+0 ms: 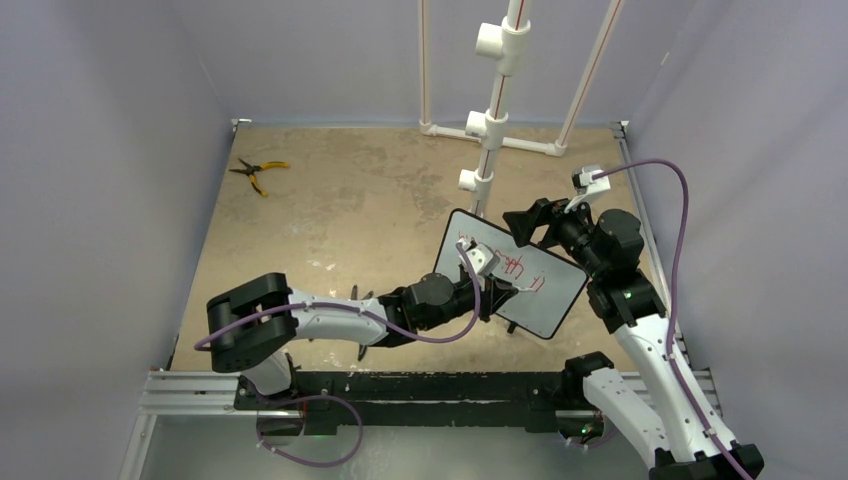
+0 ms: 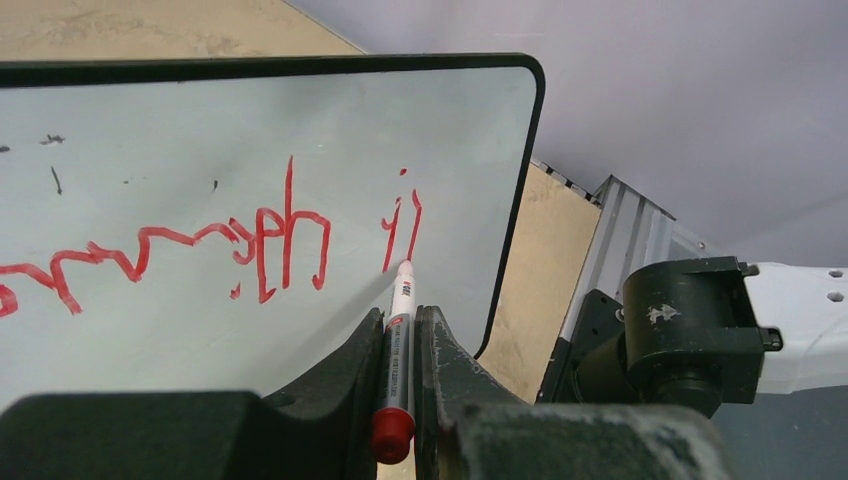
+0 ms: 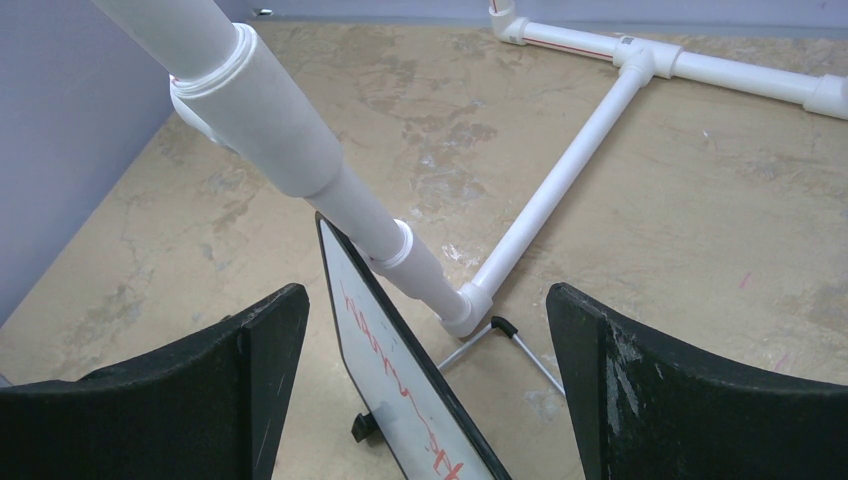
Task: Write a sentence on the whiteboard
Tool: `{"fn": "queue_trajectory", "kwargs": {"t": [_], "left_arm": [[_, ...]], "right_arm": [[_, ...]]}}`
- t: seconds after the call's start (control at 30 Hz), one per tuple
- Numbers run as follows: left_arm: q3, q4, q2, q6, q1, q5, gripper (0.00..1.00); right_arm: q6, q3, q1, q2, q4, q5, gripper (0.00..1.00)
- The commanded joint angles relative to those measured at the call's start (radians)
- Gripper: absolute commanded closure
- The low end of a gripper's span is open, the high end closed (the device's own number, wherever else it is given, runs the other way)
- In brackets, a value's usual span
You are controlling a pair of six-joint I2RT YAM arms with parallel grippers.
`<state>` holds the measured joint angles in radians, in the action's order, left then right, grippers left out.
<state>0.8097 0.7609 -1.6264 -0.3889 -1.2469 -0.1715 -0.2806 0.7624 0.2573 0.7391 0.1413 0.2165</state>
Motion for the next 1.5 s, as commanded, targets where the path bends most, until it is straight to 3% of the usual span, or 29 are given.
{"fn": "queue_trajectory", "kwargs": {"t": [0.0, 0.57, 1.47], "left_arm": [[0.063, 0.038, 0.004, 0.027, -0.003, -0.029, 1.00], [0.117, 0.051, -0.050, 0.019, -0.003, 0.017, 1.00], [0.069, 0.057, -0.063, -0.016, -0.018, 0.024, 1.00]], "right_arm": [[-0.008, -0.004, 0.004, -0.007, -0.038, -0.019, 0.09], [-0.007, -0.005, 0.005, -0.007, -0.039, -0.016, 0.08], [-0.009, -0.005, 0.004, -0.005, -0.037, -0.019, 0.08]]}}
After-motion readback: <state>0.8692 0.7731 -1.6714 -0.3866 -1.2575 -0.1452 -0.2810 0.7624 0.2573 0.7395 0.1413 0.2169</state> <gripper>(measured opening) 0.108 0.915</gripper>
